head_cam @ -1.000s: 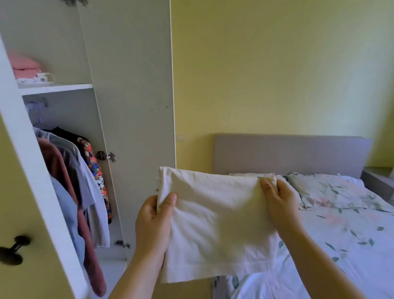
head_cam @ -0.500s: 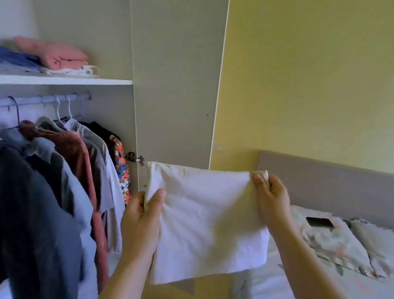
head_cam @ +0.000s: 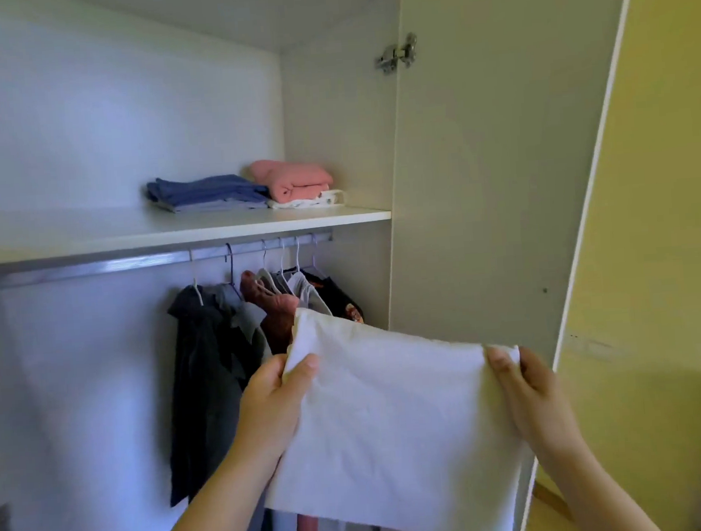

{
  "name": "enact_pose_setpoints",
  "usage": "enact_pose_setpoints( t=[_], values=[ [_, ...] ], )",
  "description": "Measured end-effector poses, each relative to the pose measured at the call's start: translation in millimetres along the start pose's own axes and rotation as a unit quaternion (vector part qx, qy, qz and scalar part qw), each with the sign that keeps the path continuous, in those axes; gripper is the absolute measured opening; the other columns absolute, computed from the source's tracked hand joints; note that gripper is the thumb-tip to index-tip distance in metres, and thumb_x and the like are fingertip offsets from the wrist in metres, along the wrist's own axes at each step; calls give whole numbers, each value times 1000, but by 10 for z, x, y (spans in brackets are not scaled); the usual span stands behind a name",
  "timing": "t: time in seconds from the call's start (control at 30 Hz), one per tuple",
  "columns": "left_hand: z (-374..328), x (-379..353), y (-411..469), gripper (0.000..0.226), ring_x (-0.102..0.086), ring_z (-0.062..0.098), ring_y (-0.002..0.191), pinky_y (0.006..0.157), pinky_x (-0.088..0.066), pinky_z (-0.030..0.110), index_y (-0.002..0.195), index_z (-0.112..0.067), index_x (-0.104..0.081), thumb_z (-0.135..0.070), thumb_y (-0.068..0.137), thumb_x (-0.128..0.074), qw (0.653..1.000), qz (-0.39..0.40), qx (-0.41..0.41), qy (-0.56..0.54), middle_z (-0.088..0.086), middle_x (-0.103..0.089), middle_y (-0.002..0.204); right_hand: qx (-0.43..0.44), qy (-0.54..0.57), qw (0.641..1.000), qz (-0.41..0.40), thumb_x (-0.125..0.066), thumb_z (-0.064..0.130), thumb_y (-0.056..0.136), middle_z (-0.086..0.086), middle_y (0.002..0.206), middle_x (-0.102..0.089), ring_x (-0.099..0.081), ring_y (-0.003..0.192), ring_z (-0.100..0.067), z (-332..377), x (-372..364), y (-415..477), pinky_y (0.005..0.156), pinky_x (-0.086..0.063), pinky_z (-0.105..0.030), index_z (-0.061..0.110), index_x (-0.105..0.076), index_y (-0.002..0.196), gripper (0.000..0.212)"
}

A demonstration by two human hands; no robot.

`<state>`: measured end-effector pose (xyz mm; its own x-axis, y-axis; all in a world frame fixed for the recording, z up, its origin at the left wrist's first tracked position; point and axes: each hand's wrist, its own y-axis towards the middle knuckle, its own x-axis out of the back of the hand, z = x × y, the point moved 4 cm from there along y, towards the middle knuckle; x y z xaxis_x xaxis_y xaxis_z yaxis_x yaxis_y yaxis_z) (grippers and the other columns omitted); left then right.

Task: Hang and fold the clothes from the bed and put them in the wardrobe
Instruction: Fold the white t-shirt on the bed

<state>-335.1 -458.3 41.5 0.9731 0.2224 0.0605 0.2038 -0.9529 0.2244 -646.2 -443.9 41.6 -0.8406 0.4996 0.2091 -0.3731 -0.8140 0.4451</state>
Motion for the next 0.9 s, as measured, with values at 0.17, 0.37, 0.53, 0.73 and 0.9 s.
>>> enact_pose_setpoints(
  t=[0.17,0.37,0.53,0.73,0.9],
  values=[
    [-299,241,390,26,-66,21,71,64,-48,35,79,-17,-66,-42,85,-68,998,-49,-30,30,7,-72,80,3,67,996,57,-55,38,97,-7,74,-65,-53,68,-13,139,-481,489,63,-42,-33,6,-60,87,35],
    [-615,560,824,20,-71,28,79,69,-53,38,86,-17,-68,-35,91,-63,991,-101,-69,55,6,-74,83,34,106,989,93,-52,38,98,3,90,-72,-65,82,-11,499,-993,1024,67,-47,-28,19,-67,97,24],
    [-895,810,1213,25,-72,28,83,79,-55,48,95,-14,-69,-37,93,-60,988,-114,-87,63,4,-75,89,64,126,983,121,-53,38,98,2,94,-72,-67,90,-18,867,-1449,1493,76,-50,-34,19,-66,100,24],
    [-1055,1120,1735,28,-72,21,73,62,-55,34,89,-15,-67,-42,92,-59,978,-165,-107,75,0,-74,81,101,158,973,135,-56,39,96,-12,90,-70,-61,79,-19,1211,-2125,2106,80,-51,-40,11,-64,91,30],
    [-1313,1424,2370,25,-70,22,78,58,-50,29,97,-19,-66,-42,94,-56,976,-167,-115,84,1,-73,89,124,183,965,143,-56,40,96,-5,87,-70,-61,78,-17,1514,-2777,2644,69,-47,-32,14,-64,92,27]
  ],
)
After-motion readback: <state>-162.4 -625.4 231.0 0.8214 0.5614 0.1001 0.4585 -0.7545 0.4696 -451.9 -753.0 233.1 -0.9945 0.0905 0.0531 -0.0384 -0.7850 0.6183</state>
